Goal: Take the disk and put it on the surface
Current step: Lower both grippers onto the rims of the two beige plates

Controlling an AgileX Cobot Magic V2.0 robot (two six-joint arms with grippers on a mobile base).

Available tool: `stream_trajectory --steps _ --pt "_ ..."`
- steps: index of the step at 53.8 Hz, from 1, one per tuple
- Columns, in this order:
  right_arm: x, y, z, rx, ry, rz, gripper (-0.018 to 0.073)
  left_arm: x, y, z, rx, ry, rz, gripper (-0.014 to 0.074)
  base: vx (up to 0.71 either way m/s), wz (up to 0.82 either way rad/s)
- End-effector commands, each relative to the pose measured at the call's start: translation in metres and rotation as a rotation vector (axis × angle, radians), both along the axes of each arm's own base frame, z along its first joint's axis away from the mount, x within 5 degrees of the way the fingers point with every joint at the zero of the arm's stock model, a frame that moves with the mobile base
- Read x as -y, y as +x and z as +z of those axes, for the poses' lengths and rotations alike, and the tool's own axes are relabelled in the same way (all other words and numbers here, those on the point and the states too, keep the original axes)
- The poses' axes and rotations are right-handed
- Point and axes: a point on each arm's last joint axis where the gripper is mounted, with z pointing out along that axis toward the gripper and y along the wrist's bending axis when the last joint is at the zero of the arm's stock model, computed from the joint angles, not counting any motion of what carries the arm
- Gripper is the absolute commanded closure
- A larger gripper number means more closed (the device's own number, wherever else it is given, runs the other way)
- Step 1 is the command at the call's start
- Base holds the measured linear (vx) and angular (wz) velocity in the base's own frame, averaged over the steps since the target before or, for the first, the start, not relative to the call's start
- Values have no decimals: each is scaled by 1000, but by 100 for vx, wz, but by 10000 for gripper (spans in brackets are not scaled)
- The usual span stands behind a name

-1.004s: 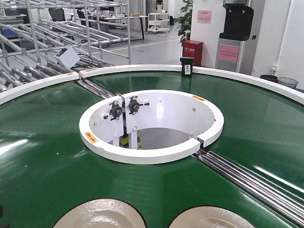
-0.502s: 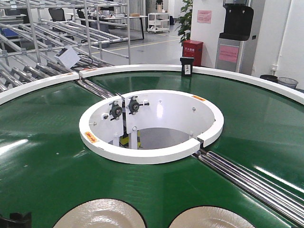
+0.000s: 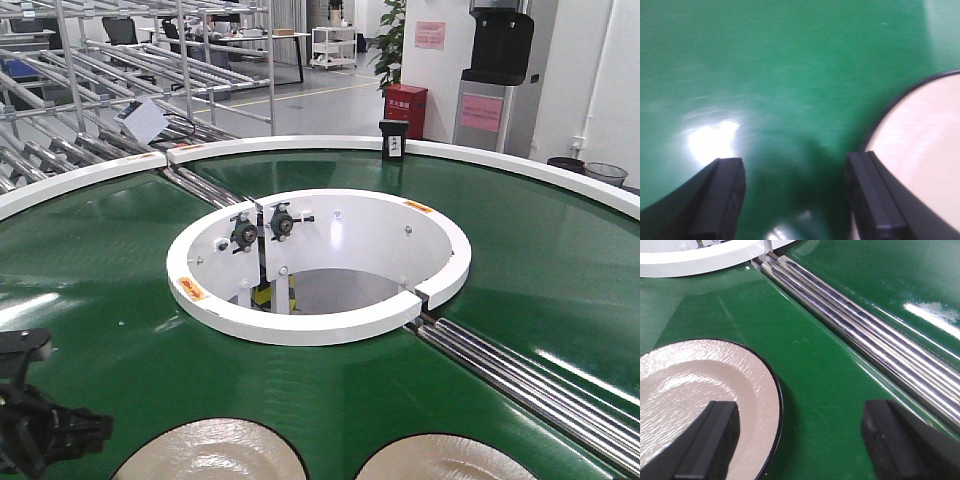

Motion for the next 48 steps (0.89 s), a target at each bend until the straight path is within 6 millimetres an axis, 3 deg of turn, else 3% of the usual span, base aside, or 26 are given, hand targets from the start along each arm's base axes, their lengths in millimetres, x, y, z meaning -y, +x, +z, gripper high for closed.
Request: stream_trajectory --steps 1,8,20,32,48 --pt "0 6 17 107 -17 8 -8 8 12 16 79 -75 -38 69 0 0" --pt "0 6 17 107 -17 8 -8 13 17 3 48 -158 -106 69 0 0" --pt "0 6 17 107 -17 8 -8 2 23 -17 -7 -230 -108 75 0 0" --pt "0 6 17 109 -22 11 -8 15 19 -37 -121 -334 -258 75 0 0" --pt "0 6 17 112 -23 11 -5 30 17 -36 -134 -520 -351 79 0 0"
